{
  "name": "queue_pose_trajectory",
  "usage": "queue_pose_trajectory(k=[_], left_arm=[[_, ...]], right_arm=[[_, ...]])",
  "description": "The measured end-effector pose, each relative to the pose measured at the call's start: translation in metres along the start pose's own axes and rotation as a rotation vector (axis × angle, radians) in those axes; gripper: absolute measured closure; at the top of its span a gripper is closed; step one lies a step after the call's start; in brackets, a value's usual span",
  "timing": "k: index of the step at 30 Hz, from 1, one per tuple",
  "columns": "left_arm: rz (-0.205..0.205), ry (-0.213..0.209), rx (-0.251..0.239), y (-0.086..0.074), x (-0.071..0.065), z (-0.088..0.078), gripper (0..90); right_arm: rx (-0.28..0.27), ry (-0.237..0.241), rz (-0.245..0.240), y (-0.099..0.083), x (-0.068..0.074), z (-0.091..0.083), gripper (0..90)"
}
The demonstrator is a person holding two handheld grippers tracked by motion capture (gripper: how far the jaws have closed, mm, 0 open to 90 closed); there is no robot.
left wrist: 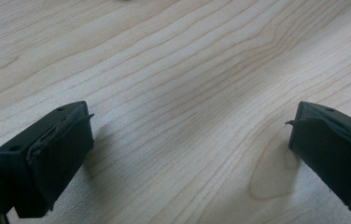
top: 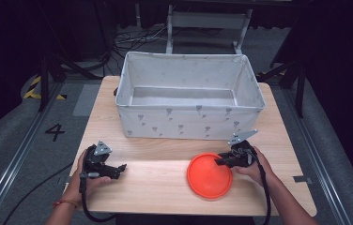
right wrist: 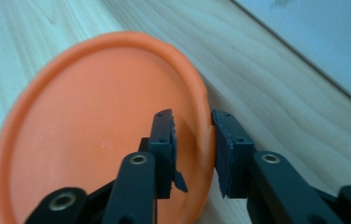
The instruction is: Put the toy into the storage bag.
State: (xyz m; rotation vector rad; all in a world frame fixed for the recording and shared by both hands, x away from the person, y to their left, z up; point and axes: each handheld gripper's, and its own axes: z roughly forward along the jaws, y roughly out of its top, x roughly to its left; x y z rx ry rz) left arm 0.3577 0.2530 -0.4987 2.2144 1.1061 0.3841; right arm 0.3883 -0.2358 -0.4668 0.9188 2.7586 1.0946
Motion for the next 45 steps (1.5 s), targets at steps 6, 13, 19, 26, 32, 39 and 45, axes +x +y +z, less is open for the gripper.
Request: queue_pose_trajectory(k=[6,13,19,26,32,39,45], left_arm=[[0.000,0.000,0.000,0.000,0.000,0.000,0.1],[0.000,0.000,0.001,0.000,0.000,0.000,0.2],[0.000,0.001,0.001,0.000,0.000,0.000,0.2],[0.001,-0.001,0.001,0.000,0.000,0.000,0.2],[0.000,0.001,0.001,0.000,0.000,0.000,0.2],[0.008,0.006,-0.002,0.000,0.000,0.000,0.5],[0.008,0.006,-0.002,0.000,0.000,0.000,0.5]], right_arm=[[-0.081,0.020,-0.085,0.010,0.018,-0.023,81.2],[-0.108,0.004,-0.223,0.021,0.045,-0.045,82.4],[-0.098,-0.059,-0.307,0.027,0.059,-0.060,82.5],[-0.088,-0.117,-0.341,0.032,0.060,-0.082,82.6],[-0.066,-0.167,-0.354,0.039,0.059,-0.104,82.6],[-0.134,-0.199,-0.358,0.048,0.058,-0.134,82.5],[-0.165,-0.220,-0.365,0.059,0.058,-0.158,82.6]])
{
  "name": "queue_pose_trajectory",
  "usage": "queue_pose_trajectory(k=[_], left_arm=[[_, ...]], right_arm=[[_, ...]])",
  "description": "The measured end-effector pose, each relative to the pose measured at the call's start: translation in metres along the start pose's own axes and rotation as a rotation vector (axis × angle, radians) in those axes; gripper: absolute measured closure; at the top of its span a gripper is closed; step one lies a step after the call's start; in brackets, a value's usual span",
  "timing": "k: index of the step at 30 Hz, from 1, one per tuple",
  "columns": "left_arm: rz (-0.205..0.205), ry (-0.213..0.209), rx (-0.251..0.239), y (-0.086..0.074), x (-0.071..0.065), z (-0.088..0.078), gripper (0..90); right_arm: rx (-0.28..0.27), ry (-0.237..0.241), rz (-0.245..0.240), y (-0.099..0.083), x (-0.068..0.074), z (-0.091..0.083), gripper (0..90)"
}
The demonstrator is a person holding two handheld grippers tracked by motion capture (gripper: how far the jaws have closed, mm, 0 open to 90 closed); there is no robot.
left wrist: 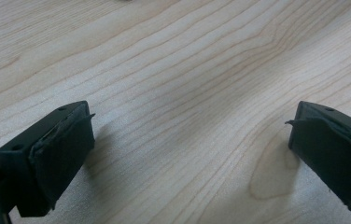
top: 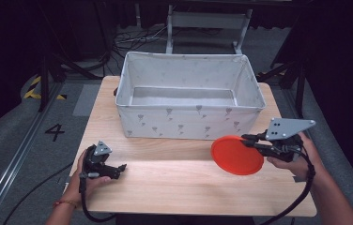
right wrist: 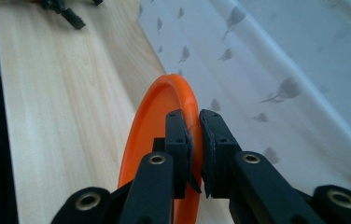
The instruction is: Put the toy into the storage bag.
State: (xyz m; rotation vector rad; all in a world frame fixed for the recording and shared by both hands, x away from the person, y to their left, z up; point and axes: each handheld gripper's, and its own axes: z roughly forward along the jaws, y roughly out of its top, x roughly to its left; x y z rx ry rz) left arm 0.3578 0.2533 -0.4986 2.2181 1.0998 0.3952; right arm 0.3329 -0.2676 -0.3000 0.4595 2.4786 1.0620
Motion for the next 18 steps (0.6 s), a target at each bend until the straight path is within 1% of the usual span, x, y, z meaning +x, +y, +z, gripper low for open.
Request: queue_pose_trajectory(k=[2,5,9,11,12,14,15,18], left_arm=[[0.000,0.000,0.000,0.000,0.000,0.000,0.5],[0.000,0.000,0.000,0.000,0.000,0.000,0.5],[0.000,-0.001,0.001,0.000,0.000,0.000,0.5],[-0.001,-0.001,0.001,0.000,0.000,0.000,0.5],[-0.001,-0.001,0.001,0.000,0.000,0.000,0.5],[-0.002,-0.001,-0.001,0.000,0.000,0.000,0.5],[-0.009,-0.005,0.002,0.000,-0.001,0.000,0.5],[-0.008,-0.004,0.001,0.000,0.000,0.000,0.5]], right_arm=[[-0.011,-0.023,-0.001,0.007,-0.004,-0.010,82.6],[-0.026,-0.034,0.004,0.014,-0.008,-0.019,82.6],[-0.015,-0.062,-0.013,0.025,-0.010,-0.028,82.5],[-0.001,-0.062,-0.006,0.031,-0.013,-0.031,82.6],[0.003,-0.073,-0.010,0.035,-0.014,-0.034,82.6],[0.001,-0.075,-0.007,0.037,-0.014,-0.035,82.6],[0.004,-0.083,-0.010,0.041,-0.016,-0.037,82.6],[-0.010,-0.084,-0.004,0.048,-0.021,-0.041,82.6]])
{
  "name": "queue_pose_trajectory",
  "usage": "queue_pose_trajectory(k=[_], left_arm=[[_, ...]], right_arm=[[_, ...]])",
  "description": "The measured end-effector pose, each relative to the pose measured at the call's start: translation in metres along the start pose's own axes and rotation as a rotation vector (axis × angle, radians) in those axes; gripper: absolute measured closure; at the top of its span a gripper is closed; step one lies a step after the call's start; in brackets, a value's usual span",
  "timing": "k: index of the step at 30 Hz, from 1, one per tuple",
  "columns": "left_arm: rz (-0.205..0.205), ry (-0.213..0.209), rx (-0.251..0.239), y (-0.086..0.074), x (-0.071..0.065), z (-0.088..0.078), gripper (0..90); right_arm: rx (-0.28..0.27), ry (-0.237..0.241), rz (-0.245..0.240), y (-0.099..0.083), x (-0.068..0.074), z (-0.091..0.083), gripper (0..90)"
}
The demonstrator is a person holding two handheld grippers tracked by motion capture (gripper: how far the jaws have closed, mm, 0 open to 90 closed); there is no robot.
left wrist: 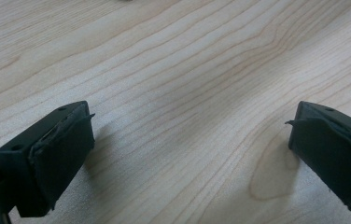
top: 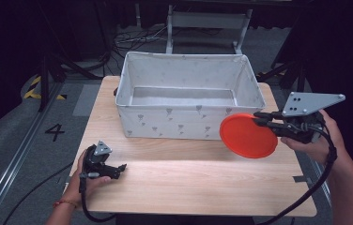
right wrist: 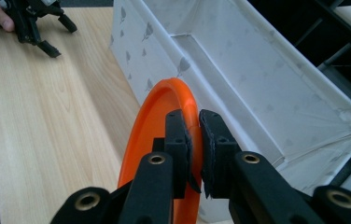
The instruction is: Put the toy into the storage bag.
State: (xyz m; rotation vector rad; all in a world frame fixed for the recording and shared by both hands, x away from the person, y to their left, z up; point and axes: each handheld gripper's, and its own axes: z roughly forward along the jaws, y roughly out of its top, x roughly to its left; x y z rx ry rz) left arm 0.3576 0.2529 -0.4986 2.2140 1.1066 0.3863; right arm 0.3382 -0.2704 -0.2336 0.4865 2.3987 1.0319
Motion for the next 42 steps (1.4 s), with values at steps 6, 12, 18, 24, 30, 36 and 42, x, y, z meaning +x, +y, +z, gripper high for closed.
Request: queue_pose_trajectory(k=[6,12,18,24,30,36,42], left_arm=[[0.000,0.000,0.000,0.000,0.000,0.000,0.5],[-0.002,0.002,0.001,0.000,0.000,0.000,0.5],[-0.002,0.001,0.001,0.000,0.000,0.000,0.4],[-0.002,0.001,0.002,0.000,0.000,0.000,0.5],[-0.002,0.002,0.001,0.000,0.000,0.000,0.5],[-0.002,0.002,0.002,0.000,0.000,0.000,0.5],[-0.002,0.002,0.002,0.000,0.000,0.000,0.5]], right_arm=[[-0.014,-0.008,-0.003,0.009,-0.008,-0.004,82.6],[-0.018,-0.035,0.016,0.020,-0.019,-0.008,82.6],[-0.019,-0.056,0.014,0.030,-0.028,-0.013,82.6],[-0.013,-0.081,-0.003,0.044,-0.038,-0.015,82.6],[-0.009,-0.096,-0.004,0.058,-0.050,-0.013,82.6],[-0.007,-0.104,-0.004,0.068,-0.062,-0.008,82.7],[0.003,-0.114,-0.005,0.073,-0.069,0.000,82.7]])
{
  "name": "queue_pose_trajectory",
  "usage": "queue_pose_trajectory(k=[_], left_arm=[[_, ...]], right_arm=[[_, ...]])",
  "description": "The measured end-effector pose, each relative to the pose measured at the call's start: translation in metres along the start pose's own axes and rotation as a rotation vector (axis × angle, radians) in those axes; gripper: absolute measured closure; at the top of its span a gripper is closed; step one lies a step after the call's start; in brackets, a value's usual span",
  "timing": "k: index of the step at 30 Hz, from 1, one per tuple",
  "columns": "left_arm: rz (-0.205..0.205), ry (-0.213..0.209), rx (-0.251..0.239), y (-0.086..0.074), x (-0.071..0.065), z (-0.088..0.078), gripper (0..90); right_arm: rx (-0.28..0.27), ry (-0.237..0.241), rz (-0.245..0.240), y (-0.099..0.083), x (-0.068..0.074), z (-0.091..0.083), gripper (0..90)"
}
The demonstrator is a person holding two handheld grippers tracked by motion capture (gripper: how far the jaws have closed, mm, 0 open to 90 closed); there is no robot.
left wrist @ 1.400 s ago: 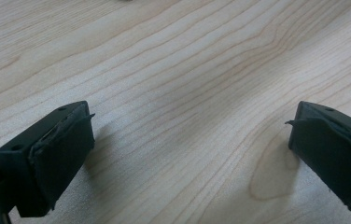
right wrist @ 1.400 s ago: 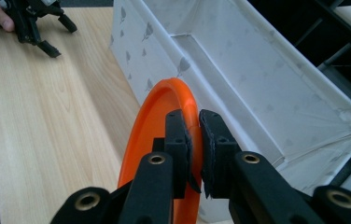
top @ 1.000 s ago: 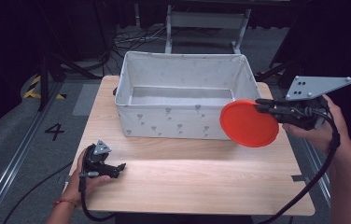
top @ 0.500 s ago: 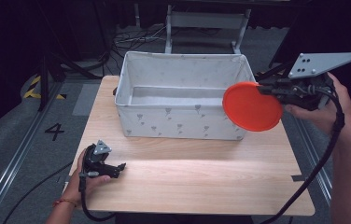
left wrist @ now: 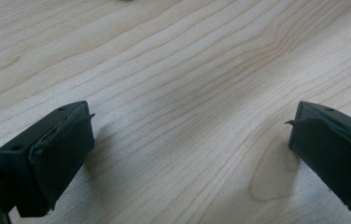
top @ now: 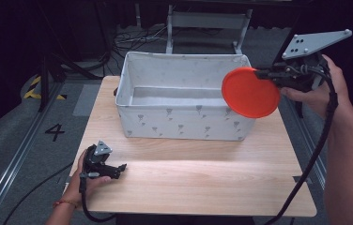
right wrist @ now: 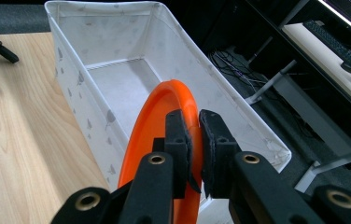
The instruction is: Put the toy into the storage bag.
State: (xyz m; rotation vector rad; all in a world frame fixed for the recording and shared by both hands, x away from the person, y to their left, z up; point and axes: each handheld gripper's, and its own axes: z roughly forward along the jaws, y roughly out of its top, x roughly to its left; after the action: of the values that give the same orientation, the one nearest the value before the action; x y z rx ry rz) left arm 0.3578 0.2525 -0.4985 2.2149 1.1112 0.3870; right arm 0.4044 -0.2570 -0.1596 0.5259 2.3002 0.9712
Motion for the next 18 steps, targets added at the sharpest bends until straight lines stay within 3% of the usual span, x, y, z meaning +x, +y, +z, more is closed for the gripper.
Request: queue_pose_trajectory(k=[7,11,18], left_arm=[[0.000,0.000,-0.001,0.000,0.000,0.000,0.5],[0.000,0.000,-0.001,0.000,0.000,0.000,0.5],[0.000,0.000,-0.001,0.000,0.000,0.000,0.5]], right_arm=[[-0.008,-0.015,0.004,0.008,-0.012,0.011,82.7],[-0.032,-0.047,0.007,0.006,-0.025,0.024,82.7],[0.016,-0.050,0.010,-0.003,-0.042,0.059,82.7]])
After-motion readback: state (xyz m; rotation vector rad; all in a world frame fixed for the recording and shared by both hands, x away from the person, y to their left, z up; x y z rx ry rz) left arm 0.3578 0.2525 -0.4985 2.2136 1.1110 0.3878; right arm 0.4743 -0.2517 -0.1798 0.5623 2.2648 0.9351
